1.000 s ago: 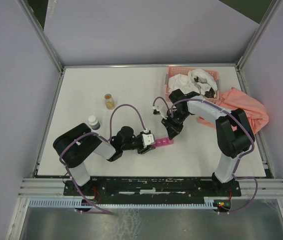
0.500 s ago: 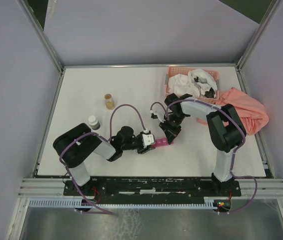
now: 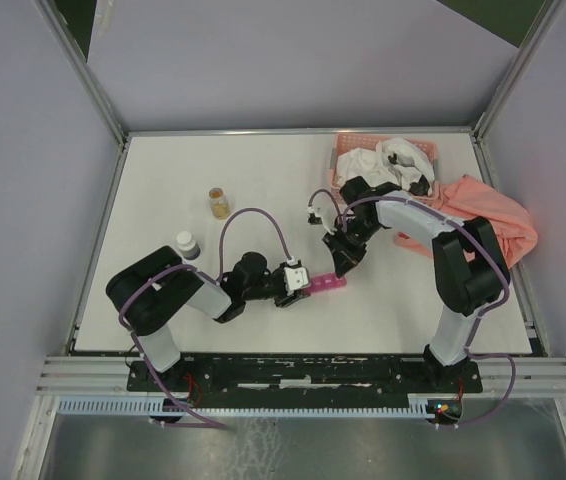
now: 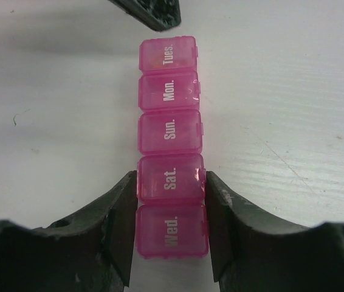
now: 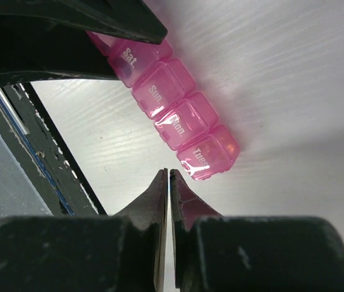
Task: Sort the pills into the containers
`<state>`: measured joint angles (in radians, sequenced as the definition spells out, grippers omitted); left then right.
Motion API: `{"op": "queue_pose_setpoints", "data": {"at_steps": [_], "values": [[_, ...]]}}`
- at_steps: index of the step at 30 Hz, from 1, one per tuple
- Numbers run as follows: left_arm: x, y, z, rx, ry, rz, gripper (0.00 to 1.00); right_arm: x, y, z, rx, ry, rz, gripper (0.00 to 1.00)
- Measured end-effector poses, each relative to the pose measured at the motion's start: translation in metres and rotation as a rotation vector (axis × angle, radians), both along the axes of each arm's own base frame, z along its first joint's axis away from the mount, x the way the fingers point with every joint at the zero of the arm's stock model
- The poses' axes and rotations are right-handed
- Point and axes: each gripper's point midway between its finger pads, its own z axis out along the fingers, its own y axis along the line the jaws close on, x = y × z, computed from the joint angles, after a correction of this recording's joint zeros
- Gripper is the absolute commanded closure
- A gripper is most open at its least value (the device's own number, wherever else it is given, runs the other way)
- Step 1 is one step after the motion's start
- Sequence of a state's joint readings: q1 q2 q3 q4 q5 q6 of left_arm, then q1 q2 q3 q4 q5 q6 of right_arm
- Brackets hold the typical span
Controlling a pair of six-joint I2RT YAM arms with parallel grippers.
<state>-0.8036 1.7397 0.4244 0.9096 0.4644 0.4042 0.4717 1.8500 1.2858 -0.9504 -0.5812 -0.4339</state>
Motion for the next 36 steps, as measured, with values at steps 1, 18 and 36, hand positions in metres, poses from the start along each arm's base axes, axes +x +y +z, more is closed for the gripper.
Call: {"op": "queue_pose_setpoints", "data": {"at_steps": [1, 18, 36], "values": [[0.000, 0.000, 0.000, 0.000, 0.000, 0.000, 0.61, 0.003, 0.001, 0.007, 0.023, -0.020, -0.001, 0.89], [0.001, -0.002, 0.101, -0.261, 0.060, 0.131, 0.12, 0.016, -0.005, 0.051, 0.148, -0.161, -0.020, 0.74], [0.024, 0.097, 0.244, -0.826, 0.384, 0.463, 0.01, 0.032, -0.050, 0.190, 0.400, -0.744, -0.174, 0.01]]}}
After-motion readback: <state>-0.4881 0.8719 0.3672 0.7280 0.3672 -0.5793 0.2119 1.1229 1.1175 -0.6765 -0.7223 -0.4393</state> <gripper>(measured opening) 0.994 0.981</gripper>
